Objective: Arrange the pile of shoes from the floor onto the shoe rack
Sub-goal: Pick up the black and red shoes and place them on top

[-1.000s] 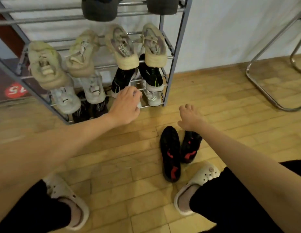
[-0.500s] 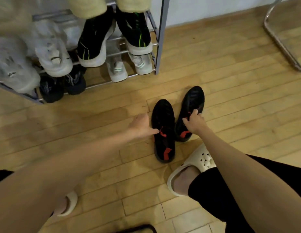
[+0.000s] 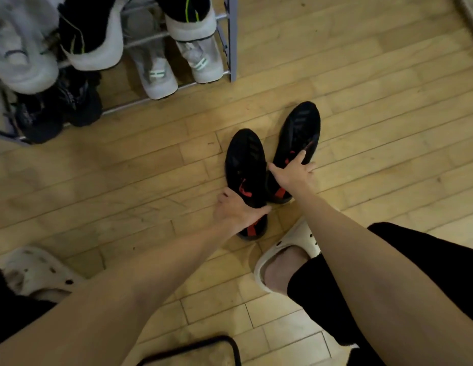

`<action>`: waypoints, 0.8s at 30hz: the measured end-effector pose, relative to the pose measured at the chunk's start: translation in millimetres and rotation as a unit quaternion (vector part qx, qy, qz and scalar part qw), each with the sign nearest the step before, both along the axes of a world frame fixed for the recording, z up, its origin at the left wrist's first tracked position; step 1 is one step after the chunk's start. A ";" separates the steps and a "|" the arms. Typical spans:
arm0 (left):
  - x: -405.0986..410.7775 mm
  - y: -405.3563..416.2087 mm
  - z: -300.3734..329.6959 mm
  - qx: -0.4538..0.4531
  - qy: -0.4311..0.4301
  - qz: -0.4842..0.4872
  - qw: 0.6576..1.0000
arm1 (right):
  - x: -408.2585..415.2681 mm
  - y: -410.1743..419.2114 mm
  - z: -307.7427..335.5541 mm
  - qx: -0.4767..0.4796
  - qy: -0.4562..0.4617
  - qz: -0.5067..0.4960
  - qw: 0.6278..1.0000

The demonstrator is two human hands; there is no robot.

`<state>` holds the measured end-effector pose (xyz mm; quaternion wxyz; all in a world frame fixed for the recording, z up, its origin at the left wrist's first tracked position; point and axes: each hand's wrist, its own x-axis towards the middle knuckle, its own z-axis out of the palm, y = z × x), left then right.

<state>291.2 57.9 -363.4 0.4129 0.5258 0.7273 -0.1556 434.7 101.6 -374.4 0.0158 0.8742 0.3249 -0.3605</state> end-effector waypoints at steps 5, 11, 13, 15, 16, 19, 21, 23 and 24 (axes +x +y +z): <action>6.7 4.0 -0.4 -0.022 -0.044 0.077 0.996 | 1.0 4.4 0.1 -0.013 0.018 -0.025 0.999; -13.5 5.3 11.4 -0.003 -0.051 0.104 0.993 | 0.8 15.6 19.2 -0.016 0.057 -0.074 0.995; -33.7 9.4 25.2 0.011 -0.064 0.109 0.992 | -4.7 16.4 32.9 -0.012 0.071 -0.085 0.994; -59.5 16.2 44.5 0.026 -0.073 0.114 0.990 | -13.4 15.6 50.8 0.003 0.107 -0.112 0.988; -73.0 19.9 56.9 0.029 -0.079 0.113 0.990 | -18.6 14.7 61.3 0.014 0.130 -0.130 0.983; -117.4 24.5 102.8 0.049 -0.088 0.099 0.990 | -37.9 10.3 102.6 0.053 0.198 -0.163 0.965; -147.6 21.9 135.4 0.082 -0.076 0.090 0.990 | -52.5 6.0 133.5 0.072 0.227 -0.151 0.959; -175.4 16.8 167.6 0.126 -0.058 0.088 0.986 | -68.2 -1.2 167.1 0.094 0.224 -0.100 0.965; -188.9 13.7 184.4 0.145 -0.048 0.095 0.984 | -76.1 -6.2 185.2 0.113 0.216 -0.068 0.967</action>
